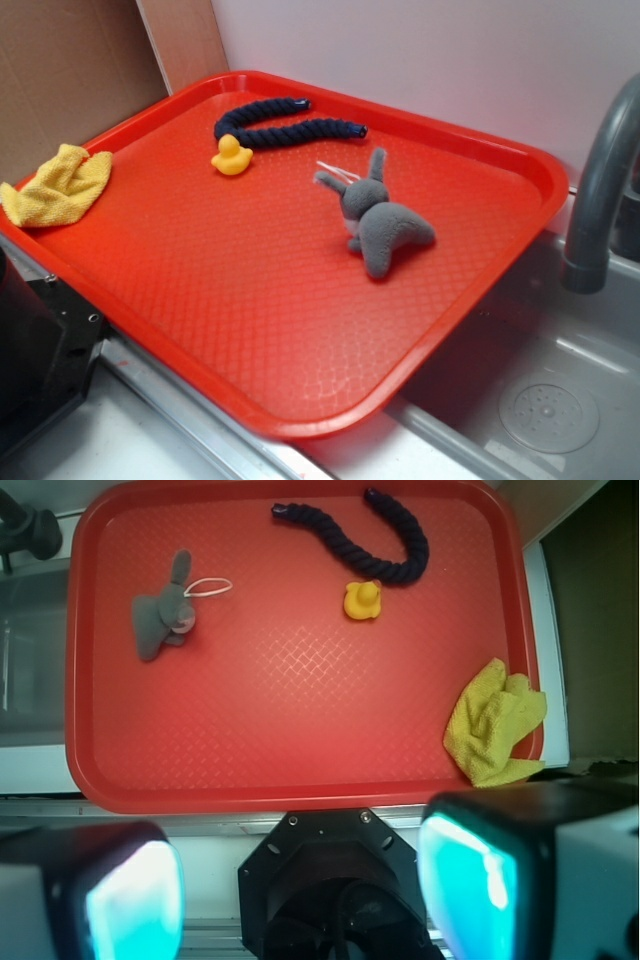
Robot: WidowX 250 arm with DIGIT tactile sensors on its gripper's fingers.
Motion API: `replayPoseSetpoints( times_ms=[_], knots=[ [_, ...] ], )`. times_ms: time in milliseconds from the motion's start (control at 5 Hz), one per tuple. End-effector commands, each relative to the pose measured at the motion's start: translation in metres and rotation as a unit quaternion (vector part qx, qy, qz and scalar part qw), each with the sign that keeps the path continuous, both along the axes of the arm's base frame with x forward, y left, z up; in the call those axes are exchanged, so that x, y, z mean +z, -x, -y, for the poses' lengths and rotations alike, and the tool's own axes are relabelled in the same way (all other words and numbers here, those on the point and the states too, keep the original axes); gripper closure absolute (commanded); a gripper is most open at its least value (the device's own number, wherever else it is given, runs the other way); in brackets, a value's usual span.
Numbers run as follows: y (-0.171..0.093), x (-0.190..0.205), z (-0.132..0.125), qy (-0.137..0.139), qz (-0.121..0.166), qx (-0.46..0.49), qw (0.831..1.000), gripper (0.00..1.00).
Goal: Grab the yellow cloth.
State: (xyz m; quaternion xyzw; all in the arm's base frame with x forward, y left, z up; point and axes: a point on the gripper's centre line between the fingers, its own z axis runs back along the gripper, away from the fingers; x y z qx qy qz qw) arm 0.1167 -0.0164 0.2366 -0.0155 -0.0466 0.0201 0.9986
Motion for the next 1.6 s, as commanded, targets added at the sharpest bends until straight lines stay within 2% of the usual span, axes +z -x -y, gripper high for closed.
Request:
replayPoseSetpoints(
  times_ms=[0,200,400,600,800,1000,1200,1400],
  knots=[
    [0.0,0.0,0.0,0.0,0.0,0.0,1.0,0.0],
    [-0.02,-0.05,-0.05,-0.084,-0.046,0.036,0.995,0.0],
    [-0.031,-0.103,-0.087,-0.055,-0.049,0.042,0.996,0.0],
    [-0.024,-0.138,-0.139,-0.122,-0.056,0.169,0.976,0.0],
    [-0.002,-0.152,-0.169,-0.151,-0.045,0.295,0.942,0.0],
    [0.01,-0.171,-0.175,-0.132,0.004,0.339,0.931,0.0],
    [-0.003,-0.192,-0.173,-0.121,-0.006,0.322,0.939,0.0],
    [-0.019,-0.218,-0.162,-0.083,0.022,0.305,0.949,0.0]
  ],
)
